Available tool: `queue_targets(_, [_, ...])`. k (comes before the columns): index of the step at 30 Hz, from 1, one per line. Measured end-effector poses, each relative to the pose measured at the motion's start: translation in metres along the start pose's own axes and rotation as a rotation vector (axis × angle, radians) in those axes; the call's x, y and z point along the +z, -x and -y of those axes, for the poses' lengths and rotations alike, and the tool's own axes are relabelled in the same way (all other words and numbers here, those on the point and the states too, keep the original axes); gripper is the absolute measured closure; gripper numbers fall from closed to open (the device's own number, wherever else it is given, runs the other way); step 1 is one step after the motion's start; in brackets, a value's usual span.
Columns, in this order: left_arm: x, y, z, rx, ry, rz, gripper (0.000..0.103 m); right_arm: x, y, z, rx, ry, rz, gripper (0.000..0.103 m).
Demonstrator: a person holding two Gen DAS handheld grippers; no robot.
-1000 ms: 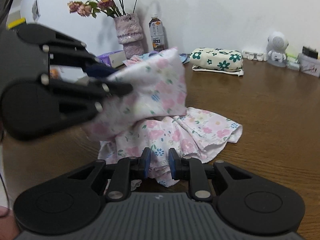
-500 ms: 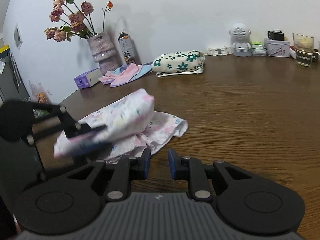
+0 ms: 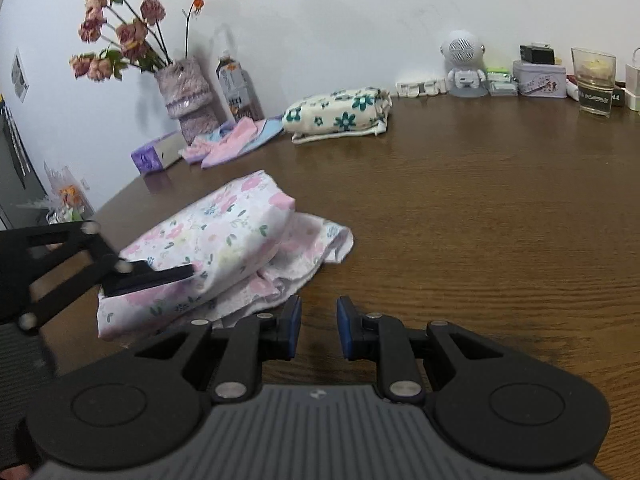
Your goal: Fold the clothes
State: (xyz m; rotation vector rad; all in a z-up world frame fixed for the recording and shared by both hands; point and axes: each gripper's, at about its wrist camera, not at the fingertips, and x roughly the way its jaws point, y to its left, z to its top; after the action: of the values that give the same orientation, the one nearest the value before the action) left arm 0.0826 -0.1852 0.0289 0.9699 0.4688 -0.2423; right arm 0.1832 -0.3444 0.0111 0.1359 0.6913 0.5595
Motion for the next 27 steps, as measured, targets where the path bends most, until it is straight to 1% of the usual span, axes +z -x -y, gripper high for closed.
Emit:
queue_targets(1, [-0.005,0.008,-0.012,0.005,0.058,0.006,0.05,0.002,0.003,0.0,0.007,-0.004,0.016,0.083])
queue_targets(2, [-0.011,0.013,-0.025,0.005,0.114,0.006,0.05,0.004,0.007,-0.001,0.013,-0.008,0.032,0.081])
queue_targets(3, [-0.017,0.018,-0.038,0.006,0.17,0.005,0.05,0.008,0.008,-0.002,0.019,-0.009,0.049,0.074])
queue_targets(4, [-0.023,0.022,-0.049,-0.002,0.221,0.001,0.05,0.012,0.01,-0.004,0.024,-0.009,0.066,0.071])
queue_targets(6, [-0.033,0.021,-0.065,-0.049,0.296,-0.013,0.05,0.023,0.01,-0.008,0.034,-0.009,0.089,0.07])
queue_targets(7, [-0.037,0.017,-0.068,-0.082,0.315,-0.016,0.05,0.03,0.005,-0.01,0.049,-0.02,0.086,0.069])
queue_targets(8, [-0.04,0.014,-0.071,-0.114,0.333,-0.019,0.051,0.037,0.0,-0.012,0.064,-0.031,0.082,0.065])
queue_targets(9, [-0.042,0.01,-0.071,-0.139,0.34,-0.023,0.051,0.045,-0.005,-0.014,0.079,-0.042,0.078,0.062])
queue_targets(10, [-0.042,0.005,-0.068,-0.153,0.33,-0.029,0.062,0.051,-0.014,-0.012,0.109,-0.077,0.06,0.062])
queue_targets(11, [-0.042,0.001,-0.064,-0.166,0.319,-0.034,0.075,0.055,-0.023,-0.01,0.128,-0.104,0.041,0.062])
queue_targets(12, [-0.043,-0.002,-0.059,-0.179,0.311,-0.037,0.079,0.058,-0.031,-0.009,0.131,-0.123,0.024,0.065])
queue_targets(13, [-0.046,-0.004,-0.054,-0.192,0.306,-0.036,0.082,0.06,-0.039,-0.006,0.115,-0.149,0.008,0.069])
queue_targets(14, [-0.049,-0.005,-0.049,-0.205,0.301,-0.034,0.084,0.06,-0.045,-0.002,0.105,-0.175,0.001,0.079])
queue_targets(15, [-0.052,-0.007,-0.044,-0.216,0.295,-0.032,0.084,0.059,-0.049,0.004,0.103,-0.209,-0.005,0.081])
queue_targets(17, [-0.058,-0.008,-0.04,-0.226,0.281,-0.027,0.085,0.055,-0.054,0.013,0.102,-0.251,-0.011,0.082])
queue_targets(20, [-0.063,-0.014,-0.037,-0.239,0.275,-0.022,0.084,0.048,-0.06,0.014,0.076,-0.244,-0.01,0.082])
queue_targets(22, [-0.065,-0.013,-0.04,-0.243,0.29,-0.01,0.083,0.044,-0.063,0.013,0.048,-0.231,-0.009,0.082])
queue_targets(23, [-0.067,-0.011,-0.043,-0.243,0.305,0.001,0.081,0.043,-0.064,0.014,0.05,-0.237,-0.01,0.082])
queue_targets(25, [-0.068,-0.006,-0.049,-0.238,0.331,0.025,0.079,0.044,-0.057,0.017,0.068,-0.244,0.016,0.078])
queue_targets(27, [-0.069,-0.001,-0.055,-0.232,0.356,0.048,0.076,0.045,-0.051,0.019,0.086,-0.25,0.043,0.069])
